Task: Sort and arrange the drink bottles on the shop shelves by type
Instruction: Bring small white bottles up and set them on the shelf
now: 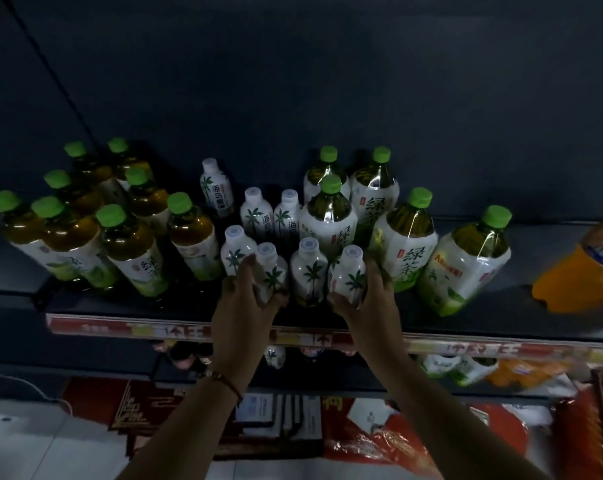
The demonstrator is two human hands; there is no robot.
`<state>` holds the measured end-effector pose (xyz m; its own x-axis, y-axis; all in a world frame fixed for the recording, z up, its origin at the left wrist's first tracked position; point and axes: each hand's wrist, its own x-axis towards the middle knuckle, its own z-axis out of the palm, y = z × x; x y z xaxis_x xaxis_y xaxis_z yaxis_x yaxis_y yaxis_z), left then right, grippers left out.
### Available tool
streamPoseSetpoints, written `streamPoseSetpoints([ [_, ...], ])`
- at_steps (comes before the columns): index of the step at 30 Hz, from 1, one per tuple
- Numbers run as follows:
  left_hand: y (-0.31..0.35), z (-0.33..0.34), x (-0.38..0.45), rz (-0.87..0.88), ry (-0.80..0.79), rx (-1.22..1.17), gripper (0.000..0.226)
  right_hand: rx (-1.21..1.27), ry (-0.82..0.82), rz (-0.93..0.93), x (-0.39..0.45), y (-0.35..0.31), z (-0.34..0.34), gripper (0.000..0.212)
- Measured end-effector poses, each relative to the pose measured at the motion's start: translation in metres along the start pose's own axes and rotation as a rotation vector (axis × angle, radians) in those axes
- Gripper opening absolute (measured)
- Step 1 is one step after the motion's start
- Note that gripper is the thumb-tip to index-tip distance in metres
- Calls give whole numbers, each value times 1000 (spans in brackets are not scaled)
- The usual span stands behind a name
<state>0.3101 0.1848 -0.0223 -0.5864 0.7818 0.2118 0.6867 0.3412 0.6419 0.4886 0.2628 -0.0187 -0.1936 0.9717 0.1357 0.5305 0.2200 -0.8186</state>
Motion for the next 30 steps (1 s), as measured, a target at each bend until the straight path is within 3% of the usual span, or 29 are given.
streamPoseSetpoints([
  [6, -12, -15, -10, 99, -104, -13, 85, -19, -70, 18, 2, -4, -14, 86],
  [10, -45, -25, -52, 328, -145, 64, 63, -76, -20, -29, -55, -2, -23, 73],
  [13, -91, -1, -95, 465, -213, 139, 50, -164, -121, -73, -111, 25, -2, 65],
  [15, -120, 20, -120, 424, -312, 129, 52, -181, -217, -38, -138, 51, 20, 62],
  [19, -168, 77, -149, 265, -396, 8, 53, -63, -233, 157, -168, 120, 63, 48],
  [23, -218, 163, -139, -157, -431, -308, 62, 199, -121, 406, -161, 222, 101, 33],
  [25, -239, 207, -123, -249, -376, -420, 56, 211, -2, 473, -143, 277, 114, 29],
  [27, -258, 243, -102, -241, -322, -495, 58, 214, 81, 476, -115, 320, 119, 35],
  [30, -288, 294, -74, -216, -252, -556, 59, 77, 181, 292, -71, 363, 118, 55],
])
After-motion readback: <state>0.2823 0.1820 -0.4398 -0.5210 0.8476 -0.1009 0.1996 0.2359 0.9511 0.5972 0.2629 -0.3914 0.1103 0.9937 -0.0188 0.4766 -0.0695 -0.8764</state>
